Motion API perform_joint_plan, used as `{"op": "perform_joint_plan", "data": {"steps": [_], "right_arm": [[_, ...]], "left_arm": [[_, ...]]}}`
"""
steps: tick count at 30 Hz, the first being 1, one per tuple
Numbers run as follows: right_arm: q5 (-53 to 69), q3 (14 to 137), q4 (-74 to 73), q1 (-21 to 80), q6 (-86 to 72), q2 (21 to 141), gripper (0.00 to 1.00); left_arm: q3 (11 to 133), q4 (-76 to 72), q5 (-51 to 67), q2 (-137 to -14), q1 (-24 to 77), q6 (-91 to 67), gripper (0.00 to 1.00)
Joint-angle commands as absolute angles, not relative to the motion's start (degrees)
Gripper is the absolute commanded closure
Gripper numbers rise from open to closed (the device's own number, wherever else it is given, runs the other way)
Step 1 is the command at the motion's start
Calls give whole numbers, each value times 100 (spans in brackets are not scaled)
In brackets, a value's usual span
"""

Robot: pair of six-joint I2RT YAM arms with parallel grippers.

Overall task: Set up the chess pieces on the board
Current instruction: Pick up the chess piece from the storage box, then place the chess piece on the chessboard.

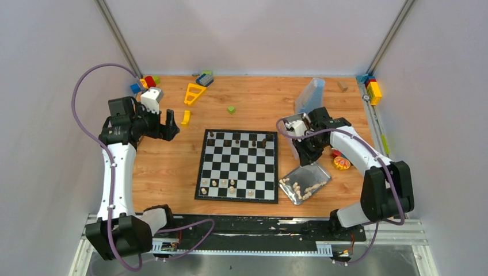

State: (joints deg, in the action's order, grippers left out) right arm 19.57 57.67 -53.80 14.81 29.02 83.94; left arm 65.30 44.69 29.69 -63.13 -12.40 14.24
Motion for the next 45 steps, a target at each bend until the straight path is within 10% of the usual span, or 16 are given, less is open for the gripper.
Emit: {"op": "perform_joint_plan", "data": {"steps": [1, 14, 34, 45], "right_arm": [[2286, 6293, -5681, 1998, 2839, 8111, 98], [1739, 7042, -5557, 4404, 2487, 9382, 98], [1565, 6852, -5289, 4934, 2476, 9924, 96], [1284, 6783, -5314, 4913, 2466, 9348, 48]], "left_arm": [[6584, 4330, 3046, -6169, -1277, 1396, 0], [6552, 4314, 2746, -6044, -1274, 1369, 0], [6532, 4333, 2758, -6073, -1279, 1421, 0], [6548, 4349, 2764, -6078, -1275, 1424, 0]]}}
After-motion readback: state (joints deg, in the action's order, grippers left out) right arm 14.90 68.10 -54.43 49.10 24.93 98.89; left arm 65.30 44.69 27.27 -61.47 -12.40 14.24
